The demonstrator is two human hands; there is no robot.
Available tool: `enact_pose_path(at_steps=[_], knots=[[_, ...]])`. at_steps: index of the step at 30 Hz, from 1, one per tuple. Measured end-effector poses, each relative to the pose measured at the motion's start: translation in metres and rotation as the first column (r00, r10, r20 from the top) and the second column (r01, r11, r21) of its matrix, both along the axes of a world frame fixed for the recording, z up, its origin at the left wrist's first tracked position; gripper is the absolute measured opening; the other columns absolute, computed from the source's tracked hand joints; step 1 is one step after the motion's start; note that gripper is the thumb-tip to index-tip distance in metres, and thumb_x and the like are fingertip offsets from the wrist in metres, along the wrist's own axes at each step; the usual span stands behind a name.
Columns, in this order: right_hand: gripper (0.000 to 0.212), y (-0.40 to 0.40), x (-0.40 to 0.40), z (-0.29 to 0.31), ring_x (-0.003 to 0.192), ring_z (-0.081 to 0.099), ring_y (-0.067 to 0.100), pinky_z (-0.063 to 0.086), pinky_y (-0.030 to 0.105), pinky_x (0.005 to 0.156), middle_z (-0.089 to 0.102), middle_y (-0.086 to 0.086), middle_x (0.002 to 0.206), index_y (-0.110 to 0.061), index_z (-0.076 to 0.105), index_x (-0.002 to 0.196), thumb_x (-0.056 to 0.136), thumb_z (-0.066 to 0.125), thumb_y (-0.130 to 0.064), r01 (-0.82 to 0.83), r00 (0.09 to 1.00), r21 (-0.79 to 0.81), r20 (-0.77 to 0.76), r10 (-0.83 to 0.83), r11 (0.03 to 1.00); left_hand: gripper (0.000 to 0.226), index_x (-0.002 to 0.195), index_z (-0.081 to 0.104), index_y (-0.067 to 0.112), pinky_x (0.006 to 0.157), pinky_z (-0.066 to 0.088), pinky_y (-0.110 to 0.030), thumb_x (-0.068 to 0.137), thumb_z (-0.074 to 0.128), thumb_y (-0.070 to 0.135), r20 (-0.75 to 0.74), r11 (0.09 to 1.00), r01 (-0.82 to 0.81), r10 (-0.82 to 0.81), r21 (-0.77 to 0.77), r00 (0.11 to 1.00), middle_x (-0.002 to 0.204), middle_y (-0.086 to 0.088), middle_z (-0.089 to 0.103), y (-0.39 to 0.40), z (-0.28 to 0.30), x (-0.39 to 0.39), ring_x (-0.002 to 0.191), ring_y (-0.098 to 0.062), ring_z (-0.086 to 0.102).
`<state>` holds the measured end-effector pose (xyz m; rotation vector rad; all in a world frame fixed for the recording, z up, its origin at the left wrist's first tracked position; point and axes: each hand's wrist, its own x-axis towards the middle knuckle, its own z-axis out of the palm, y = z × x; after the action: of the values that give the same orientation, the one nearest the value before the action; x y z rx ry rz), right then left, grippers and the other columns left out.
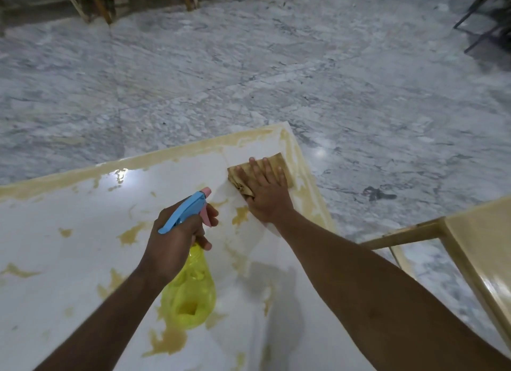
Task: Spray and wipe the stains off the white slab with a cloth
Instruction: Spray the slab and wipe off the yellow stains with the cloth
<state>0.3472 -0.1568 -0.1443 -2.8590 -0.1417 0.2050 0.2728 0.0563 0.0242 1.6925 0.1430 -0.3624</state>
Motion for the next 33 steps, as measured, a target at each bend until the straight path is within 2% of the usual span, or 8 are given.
enact_pose_path(at_steps=[5, 9, 12, 17, 20, 27, 30, 33], knots=[[0.066, 0.003, -0.053, -0.002, 0.161, -0.002, 0.029, -0.003, 0.056, 0.127, 0.006, -0.003, 0.175, -0.045, 0.011, 0.163, 0.1, 0.026, -0.053, 0.011, 1.0, 0.007, 0.029, -0.011, 1.0, 0.056, 0.118, 0.064, -0.009, 0.053, 0.056, -0.029, 0.067, 0.045, 0.005, 0.014, 0.998, 0.051, -0.052, 0.036, 0.999, 0.096, -0.014, 0.071, 0.003, 0.003, -0.016, 0.077, -0.021, 0.067], [0.065, 0.007, -0.097, -0.004, 0.161, -0.005, 0.029, -0.003, 0.056, 0.127, 0.003, -0.003, 0.175, -0.045, 0.008, 0.163, 0.1, 0.016, -0.056, 0.037, 0.999, -0.008, 0.016, -0.037, 0.999, 0.058, 0.118, 0.064, -0.009, 0.052, 0.056, -0.029, 0.065, 0.045, 0.005, -0.008, 0.993, 0.113, -0.113, 0.014, 0.994, 0.094, -0.02, 0.068, 0.008, 0.004, -0.034, 0.069, -0.016, 0.065], [0.063, 0.01, -0.132, -0.004, 0.16, -0.013, 0.028, -0.008, 0.055, 0.127, -0.006, -0.004, 0.175, -0.047, 0.0, 0.162, 0.104, 0.022, -0.053, 0.052, 0.998, -0.033, -0.015, -0.053, 0.998, 0.062, 0.123, 0.063, -0.006, 0.053, 0.057, -0.031, 0.065, 0.045, 0.005, -0.015, 0.986, 0.165, -0.165, -0.006, 0.986, 0.097, -0.024, 0.067, 0.013, 0.004, -0.051, 0.068, -0.016, 0.063], [0.065, 0.014, -0.194, 0.004, 0.159, -0.018, 0.028, -0.013, 0.054, 0.126, -0.012, -0.003, 0.174, -0.046, -0.003, 0.163, 0.105, 0.026, -0.05, 0.057, 0.997, -0.046, -0.052, -0.059, 0.997, 0.053, 0.112, 0.065, -0.011, 0.052, 0.057, -0.032, 0.065, 0.045, 0.004, -0.023, 0.976, 0.217, -0.217, -0.014, 0.976, 0.093, -0.022, 0.068, 0.022, 0.004, -0.076, 0.072, -0.019, 0.064], [0.068, 0.017, -0.234, 0.009, 0.16, -0.014, 0.028, -0.009, 0.055, 0.126, -0.009, -0.003, 0.175, -0.045, 0.0, 0.163, 0.102, 0.028, -0.049, 0.072, 0.995, -0.062, -0.06, -0.075, 0.996, 0.041, 0.097, 0.067, -0.006, 0.054, 0.059, -0.036, 0.065, 0.045, 0.004, -0.029, 0.968, 0.25, -0.251, -0.017, 0.968, 0.094, -0.02, 0.068, 0.027, 0.008, -0.091, 0.079, -0.024, 0.065], [0.071, 0.019, -0.328, 0.013, 0.161, -0.007, 0.032, 0.003, 0.062, 0.126, -0.003, 0.001, 0.175, -0.04, 0.006, 0.165, 0.102, 0.039, -0.047, 0.082, 0.991, -0.058, -0.099, -0.087, 0.995, 0.033, 0.088, 0.066, -0.007, 0.051, 0.058, -0.031, 0.064, 0.044, 0.002, -0.059, 0.948, 0.316, -0.318, -0.042, 0.946, 0.096, -0.021, 0.066, 0.036, 0.017, -0.132, 0.082, -0.022, 0.064], [0.069, 0.022, -0.368, 0.016, 0.161, -0.009, 0.031, 0.002, 0.061, 0.126, -0.004, -0.001, 0.175, -0.041, 0.006, 0.164, 0.101, 0.033, -0.047, 0.103, 0.987, -0.044, -0.121, -0.108, 0.994, 0.038, 0.094, 0.067, -0.006, 0.051, 0.058, -0.03, 0.065, 0.044, 0.002, -0.076, 0.939, 0.341, -0.343, -0.04, 0.936, 0.096, -0.019, 0.066, 0.037, 0.013, -0.148, 0.083, -0.022, 0.064], [0.067, 0.027, -0.404, 0.022, 0.161, -0.009, 0.029, 0.003, 0.061, 0.126, -0.005, -0.002, 0.175, -0.042, 0.005, 0.164, 0.101, 0.026, -0.051, 0.115, 0.984, -0.045, -0.129, -0.12, 0.992, 0.056, 0.119, 0.065, -0.006, 0.053, 0.058, -0.033, 0.068, 0.045, 0.002, -0.088, 0.923, 0.385, -0.386, -0.03, 0.918, 0.096, -0.02, 0.066, 0.038, 0.004, -0.162, 0.084, -0.023, 0.064]])
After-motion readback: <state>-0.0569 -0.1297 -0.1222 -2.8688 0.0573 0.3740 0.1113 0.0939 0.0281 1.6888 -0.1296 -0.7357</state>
